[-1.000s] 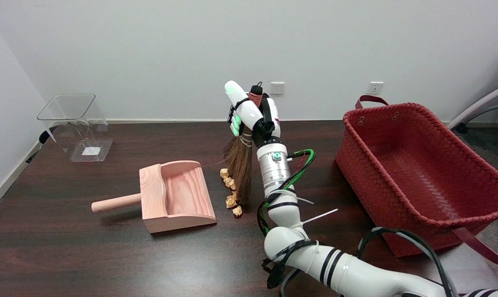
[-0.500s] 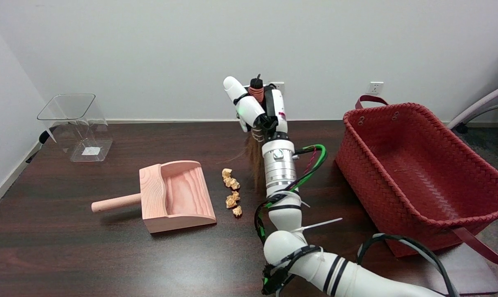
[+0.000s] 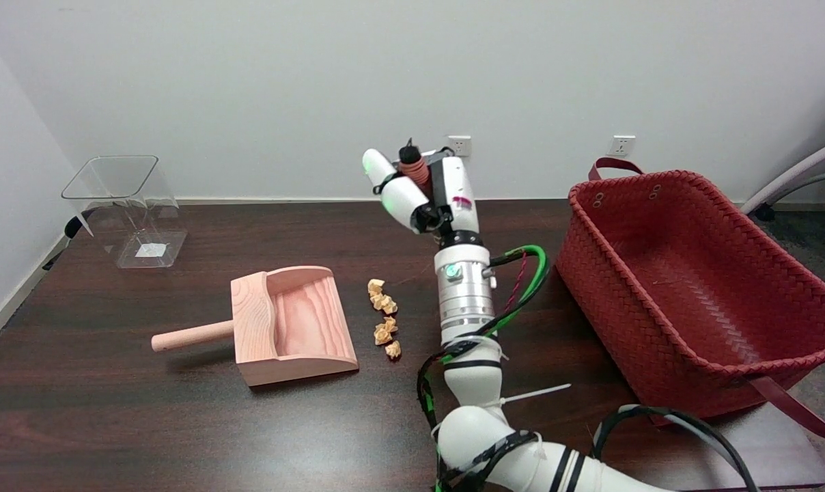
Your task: Sweep the paper balls into the dustpan.
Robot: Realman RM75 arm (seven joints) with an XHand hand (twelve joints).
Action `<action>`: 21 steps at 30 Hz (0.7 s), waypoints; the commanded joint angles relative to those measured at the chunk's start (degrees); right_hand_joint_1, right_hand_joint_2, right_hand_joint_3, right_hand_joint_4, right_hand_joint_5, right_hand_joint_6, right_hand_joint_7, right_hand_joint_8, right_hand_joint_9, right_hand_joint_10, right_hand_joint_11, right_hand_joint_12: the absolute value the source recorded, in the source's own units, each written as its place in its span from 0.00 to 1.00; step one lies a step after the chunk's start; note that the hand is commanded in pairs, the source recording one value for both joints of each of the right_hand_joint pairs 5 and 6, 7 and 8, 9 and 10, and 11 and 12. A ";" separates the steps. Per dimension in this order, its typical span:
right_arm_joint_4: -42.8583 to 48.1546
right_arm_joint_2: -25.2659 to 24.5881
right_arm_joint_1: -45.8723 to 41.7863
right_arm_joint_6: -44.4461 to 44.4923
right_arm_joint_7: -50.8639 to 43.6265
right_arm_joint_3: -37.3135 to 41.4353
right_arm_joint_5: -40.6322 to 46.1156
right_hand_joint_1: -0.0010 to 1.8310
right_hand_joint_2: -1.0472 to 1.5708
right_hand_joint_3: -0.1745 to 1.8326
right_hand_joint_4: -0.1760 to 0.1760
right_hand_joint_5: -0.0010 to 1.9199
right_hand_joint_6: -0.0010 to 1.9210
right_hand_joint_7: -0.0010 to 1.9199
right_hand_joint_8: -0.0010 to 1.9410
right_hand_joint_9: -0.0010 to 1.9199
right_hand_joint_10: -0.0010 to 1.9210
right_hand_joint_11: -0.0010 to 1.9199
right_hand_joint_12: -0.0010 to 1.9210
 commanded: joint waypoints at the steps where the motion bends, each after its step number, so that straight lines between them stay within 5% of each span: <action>1: -8.82 -7.58 -0.07 0.90 -10.14 -3.78 0.15 0.43 1.00 0.11 0.50 1.00 1.00 1.00 0.99 1.00 1.00 1.00 1.00; 21: -30.55 -13.61 8.80 -0.86 4.28 -4.42 -7.16 0.39 1.00 0.12 0.50 1.00 1.00 1.00 0.99 1.00 1.00 1.00 1.00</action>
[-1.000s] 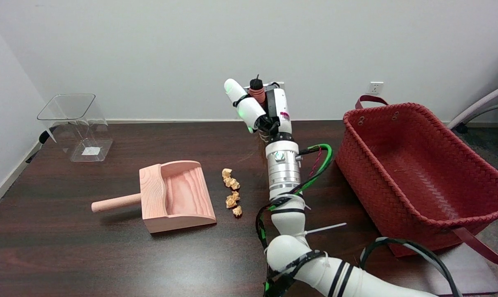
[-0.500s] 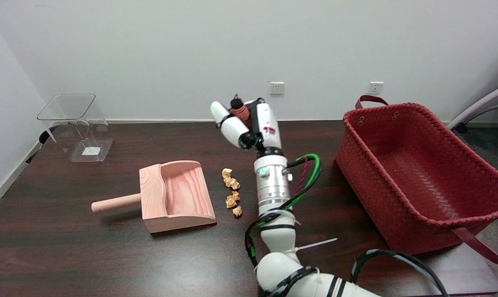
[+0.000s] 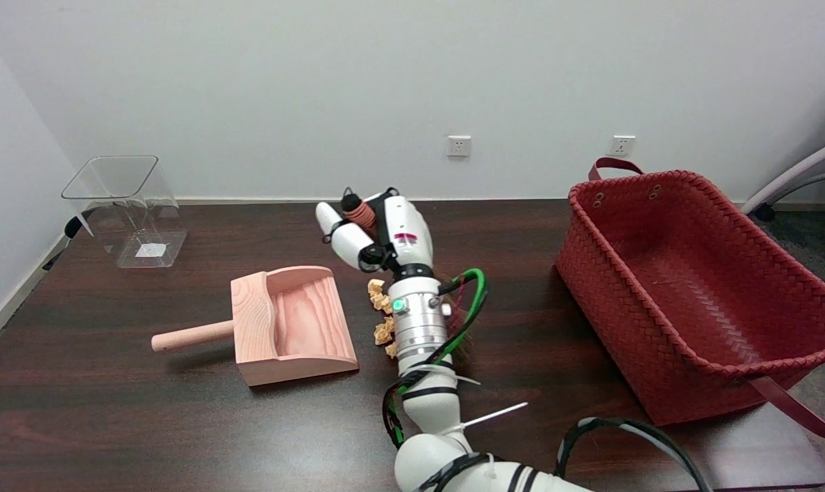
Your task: Sweep the paper balls into the dustpan.
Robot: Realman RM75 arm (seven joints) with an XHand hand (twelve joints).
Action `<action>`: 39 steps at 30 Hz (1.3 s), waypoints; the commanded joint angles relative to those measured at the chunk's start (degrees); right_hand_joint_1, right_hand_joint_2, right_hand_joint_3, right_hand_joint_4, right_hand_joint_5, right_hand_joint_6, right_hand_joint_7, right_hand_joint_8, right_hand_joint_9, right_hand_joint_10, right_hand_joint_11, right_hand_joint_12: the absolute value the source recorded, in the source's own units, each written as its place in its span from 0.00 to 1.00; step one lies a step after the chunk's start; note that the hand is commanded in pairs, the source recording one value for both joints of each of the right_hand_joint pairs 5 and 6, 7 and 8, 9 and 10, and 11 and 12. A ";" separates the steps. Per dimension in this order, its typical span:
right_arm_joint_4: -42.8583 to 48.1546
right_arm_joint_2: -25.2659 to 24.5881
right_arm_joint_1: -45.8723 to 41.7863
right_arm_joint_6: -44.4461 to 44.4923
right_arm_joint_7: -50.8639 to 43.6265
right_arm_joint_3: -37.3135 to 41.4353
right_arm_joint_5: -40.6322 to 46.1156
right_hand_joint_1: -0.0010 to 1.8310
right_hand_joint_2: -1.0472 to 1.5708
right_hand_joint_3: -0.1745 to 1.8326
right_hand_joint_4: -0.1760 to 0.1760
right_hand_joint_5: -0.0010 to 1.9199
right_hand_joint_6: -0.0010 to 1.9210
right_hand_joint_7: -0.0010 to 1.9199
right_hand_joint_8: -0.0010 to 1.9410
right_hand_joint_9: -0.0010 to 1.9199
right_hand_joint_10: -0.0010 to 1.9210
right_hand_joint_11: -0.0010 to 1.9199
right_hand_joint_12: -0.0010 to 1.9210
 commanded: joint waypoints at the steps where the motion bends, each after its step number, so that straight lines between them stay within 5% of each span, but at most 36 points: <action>1: -16.69 -6.52 6.51 -1.45 10.42 -1.15 -4.65 0.38 1.00 0.12 0.50 1.00 1.00 1.00 0.99 1.00 1.00 1.00 1.00; 19: -27.57 -12.48 8.66 4.90 28.55 0.13 -3.93 0.34 1.00 0.02 0.50 1.00 1.00 1.00 0.99 1.00 1.00 1.00 1.00; 39: -20.38 -12.80 9.02 10.34 42.89 0.49 -0.66 0.32 1.00 0.00 0.50 1.00 1.00 1.00 0.99 1.00 1.00 1.00 1.00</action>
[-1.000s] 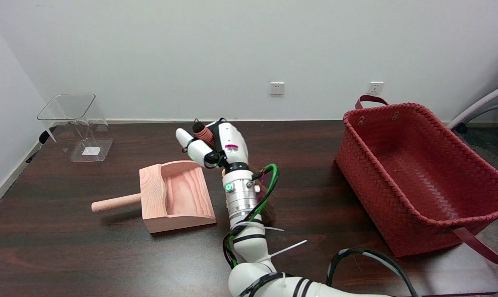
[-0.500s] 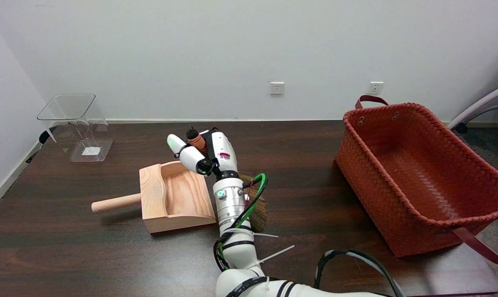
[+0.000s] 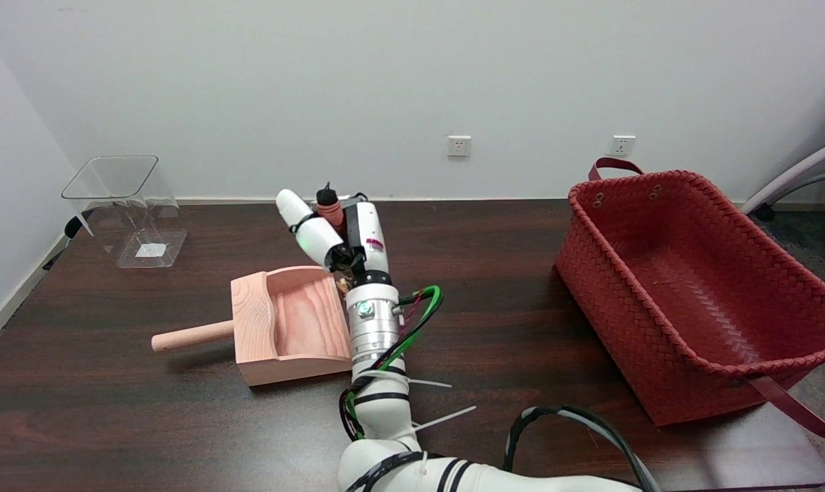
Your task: Sweep the paper balls into the dustpan.
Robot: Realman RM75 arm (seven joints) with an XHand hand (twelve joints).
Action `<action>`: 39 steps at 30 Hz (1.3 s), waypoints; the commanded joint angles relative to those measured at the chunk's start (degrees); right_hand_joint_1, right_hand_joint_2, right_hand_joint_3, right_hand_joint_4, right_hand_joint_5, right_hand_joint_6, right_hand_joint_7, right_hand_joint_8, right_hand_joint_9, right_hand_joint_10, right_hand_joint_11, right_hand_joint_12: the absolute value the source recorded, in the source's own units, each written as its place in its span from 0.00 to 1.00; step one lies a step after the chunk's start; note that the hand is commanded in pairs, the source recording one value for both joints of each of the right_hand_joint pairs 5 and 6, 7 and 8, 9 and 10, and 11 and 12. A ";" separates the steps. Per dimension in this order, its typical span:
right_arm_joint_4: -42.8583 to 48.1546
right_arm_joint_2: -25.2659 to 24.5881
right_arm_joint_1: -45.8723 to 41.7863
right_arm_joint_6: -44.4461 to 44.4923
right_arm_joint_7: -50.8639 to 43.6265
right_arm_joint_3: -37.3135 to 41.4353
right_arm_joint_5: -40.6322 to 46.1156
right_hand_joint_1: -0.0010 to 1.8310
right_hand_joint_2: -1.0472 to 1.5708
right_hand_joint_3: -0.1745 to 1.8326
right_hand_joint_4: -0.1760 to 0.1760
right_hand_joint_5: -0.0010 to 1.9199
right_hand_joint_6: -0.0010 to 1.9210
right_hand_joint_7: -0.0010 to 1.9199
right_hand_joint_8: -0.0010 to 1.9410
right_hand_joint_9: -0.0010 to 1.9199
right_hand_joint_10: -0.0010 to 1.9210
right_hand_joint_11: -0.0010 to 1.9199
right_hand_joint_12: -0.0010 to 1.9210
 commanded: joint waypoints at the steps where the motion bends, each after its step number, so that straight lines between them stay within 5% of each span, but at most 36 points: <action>1: 3.36 -1.29 0.24 3.84 11.91 0.23 3.68 0.32 1.00 0.00 0.50 1.00 1.00 1.00 0.99 1.00 1.00 1.00 1.00; 9: 4.47 -1.53 -0.35 1.44 20.70 -0.17 8.44 0.32 1.00 0.00 0.50 1.00 1.00 1.00 0.99 1.00 1.00 1.00 1.00; 22: 9.08 -0.42 -1.40 2.40 22.10 -0.25 7.87 0.31 1.00 0.00 0.50 1.00 1.00 1.00 0.99 1.00 1.00 1.00 1.00; 39: 20.58 6.03 -2.86 2.57 10.63 0.23 3.28 0.33 1.00 0.00 0.50 1.00 1.00 1.00 0.99 1.00 1.00 1.00 1.00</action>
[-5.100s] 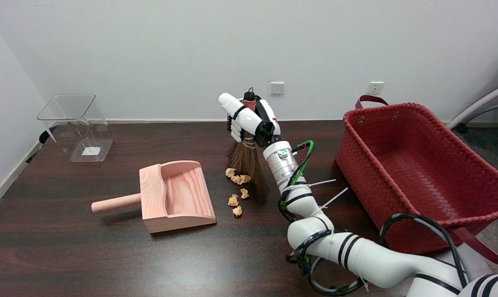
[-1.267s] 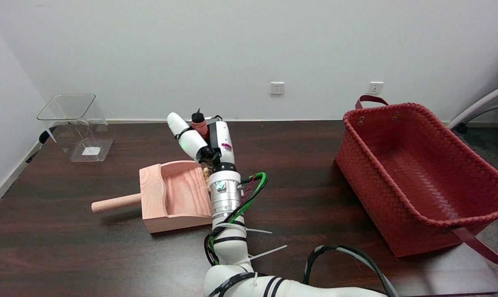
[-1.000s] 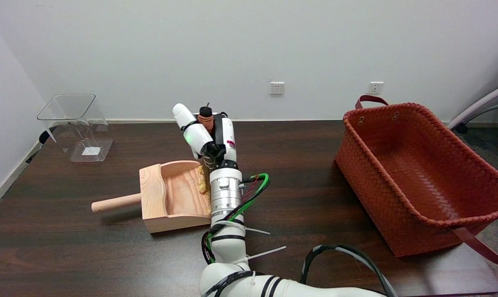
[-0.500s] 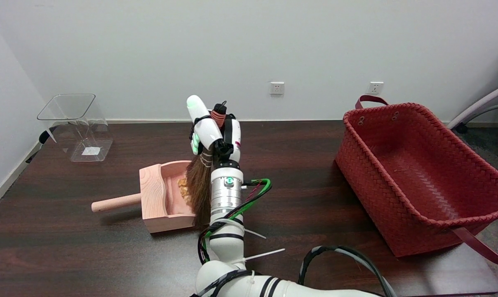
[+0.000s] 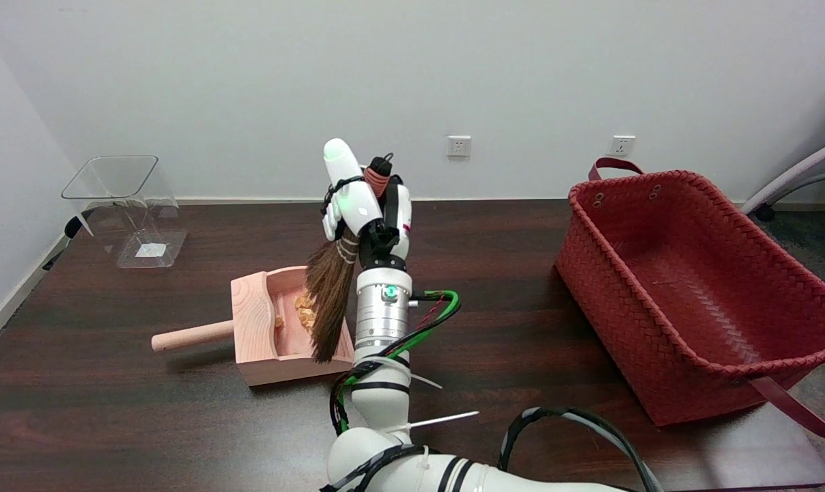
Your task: Sweep the paper balls into the dustpan.
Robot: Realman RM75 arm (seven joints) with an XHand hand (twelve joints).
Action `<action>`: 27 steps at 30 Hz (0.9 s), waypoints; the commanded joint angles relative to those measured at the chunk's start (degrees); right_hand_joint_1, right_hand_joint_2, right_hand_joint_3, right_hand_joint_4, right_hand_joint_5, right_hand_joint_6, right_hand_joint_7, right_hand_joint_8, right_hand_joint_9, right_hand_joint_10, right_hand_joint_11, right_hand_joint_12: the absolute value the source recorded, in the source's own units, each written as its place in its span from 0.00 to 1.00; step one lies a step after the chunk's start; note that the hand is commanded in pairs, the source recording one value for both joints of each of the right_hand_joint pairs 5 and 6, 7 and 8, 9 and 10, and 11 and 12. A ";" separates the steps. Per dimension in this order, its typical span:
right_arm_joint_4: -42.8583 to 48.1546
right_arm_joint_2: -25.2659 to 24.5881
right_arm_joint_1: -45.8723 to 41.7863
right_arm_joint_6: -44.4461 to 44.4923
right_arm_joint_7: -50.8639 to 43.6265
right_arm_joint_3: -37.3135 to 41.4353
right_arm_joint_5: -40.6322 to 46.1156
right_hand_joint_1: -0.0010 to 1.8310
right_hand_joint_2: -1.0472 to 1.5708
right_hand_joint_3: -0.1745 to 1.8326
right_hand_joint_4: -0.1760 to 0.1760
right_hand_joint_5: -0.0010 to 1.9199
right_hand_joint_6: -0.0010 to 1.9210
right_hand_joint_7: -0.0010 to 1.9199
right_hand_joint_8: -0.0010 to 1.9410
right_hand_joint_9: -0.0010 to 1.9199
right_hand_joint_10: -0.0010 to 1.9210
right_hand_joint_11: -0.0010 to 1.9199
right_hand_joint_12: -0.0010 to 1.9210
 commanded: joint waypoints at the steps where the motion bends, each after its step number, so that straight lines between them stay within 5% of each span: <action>1: 10.81 6.57 -1.12 -1.84 -7.36 0.45 -2.26 0.33 1.00 0.00 0.50 1.00 1.00 1.00 0.99 1.00 1.00 1.00 1.00; 11: 9.03 12.50 1.90 -11.68 -10.48 2.16 -2.26 0.34 1.00 0.00 0.50 1.00 1.00 1.00 0.99 1.00 1.00 1.00 1.00; 27: -13.57 12.45 9.18 -12.36 -12.39 2.32 -11.15 0.35 1.00 0.03 0.50 1.00 1.00 1.00 0.99 1.00 1.00 1.00 1.00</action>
